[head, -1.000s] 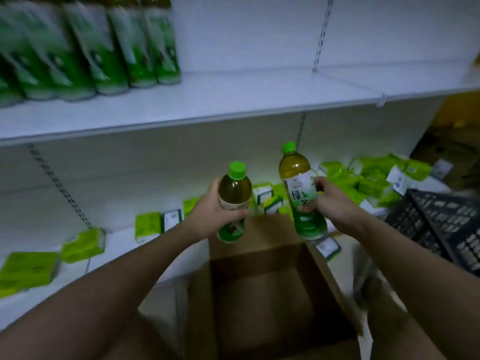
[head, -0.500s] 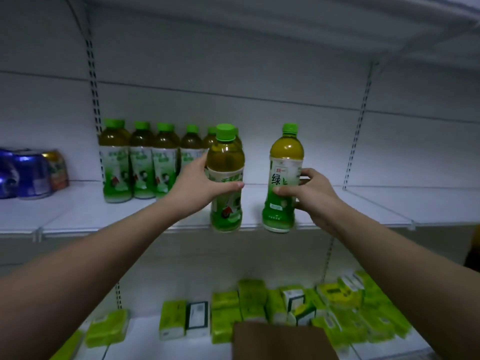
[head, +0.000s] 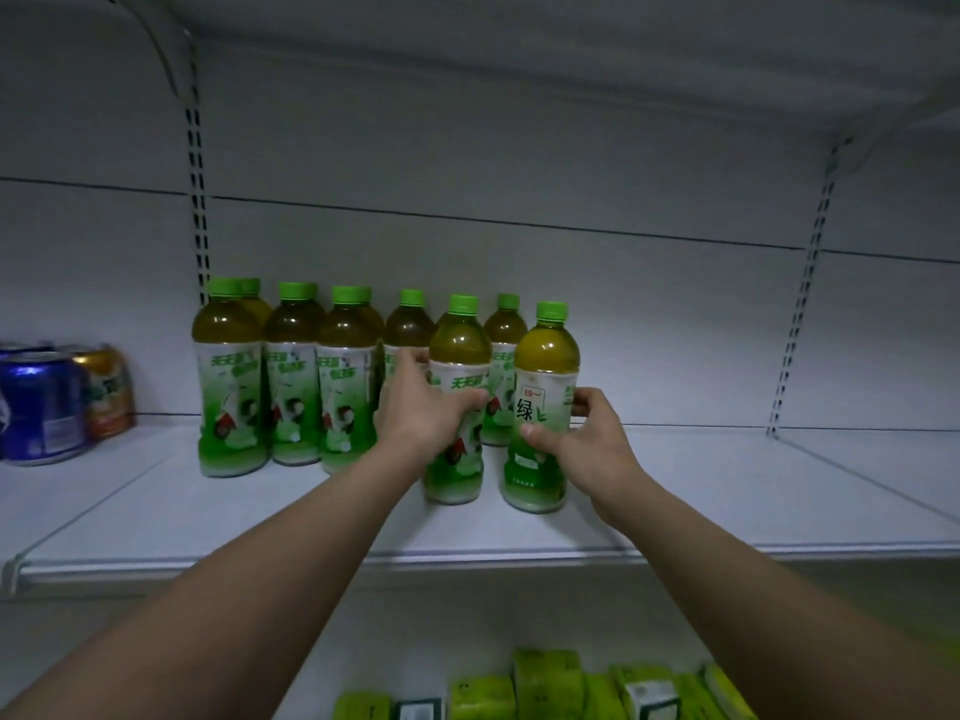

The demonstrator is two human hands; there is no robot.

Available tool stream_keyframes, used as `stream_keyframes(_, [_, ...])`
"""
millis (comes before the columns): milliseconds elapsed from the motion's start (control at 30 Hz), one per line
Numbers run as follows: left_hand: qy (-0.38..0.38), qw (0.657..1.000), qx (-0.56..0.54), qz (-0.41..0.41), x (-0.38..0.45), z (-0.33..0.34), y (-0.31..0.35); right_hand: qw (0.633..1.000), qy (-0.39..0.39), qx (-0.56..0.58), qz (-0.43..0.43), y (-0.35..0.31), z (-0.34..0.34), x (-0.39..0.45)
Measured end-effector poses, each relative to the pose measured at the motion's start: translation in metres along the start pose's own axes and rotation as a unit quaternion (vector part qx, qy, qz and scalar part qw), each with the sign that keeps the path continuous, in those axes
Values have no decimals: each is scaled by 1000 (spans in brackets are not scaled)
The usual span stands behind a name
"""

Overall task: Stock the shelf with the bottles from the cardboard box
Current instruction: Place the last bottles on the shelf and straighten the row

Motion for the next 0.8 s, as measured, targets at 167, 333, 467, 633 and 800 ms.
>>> stream_keyframes(167, [45, 997, 61, 21, 24, 16, -7, 999, 21, -39, -33, 13, 15, 29])
stream_keyframes(333, [78, 981, 166, 56, 34, 28, -5, 998, 29, -42, -37, 24, 29, 56])
stream_keyframes(467, [127, 980, 119, 98, 26, 30, -10, 998, 32, -32, -41, 31, 35, 66])
stream_keyframes(633, [109, 973, 151, 134, 22, 20, -12, 998, 28, -33, -36, 27, 39, 69])
stream_keyframes(800, [82, 939, 279, 185, 13, -4, -7, 995, 26, -86, -33, 17, 41, 59])
Point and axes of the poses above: each hand's wrist, its own x-axis towards the middle knuckle, its own z-axis out of the palm, y = z × x, the point moved 5 cm from there along x, towards the middle knuckle, and after that the axes turned 3 degrees about -y, right-handed, at the moved point
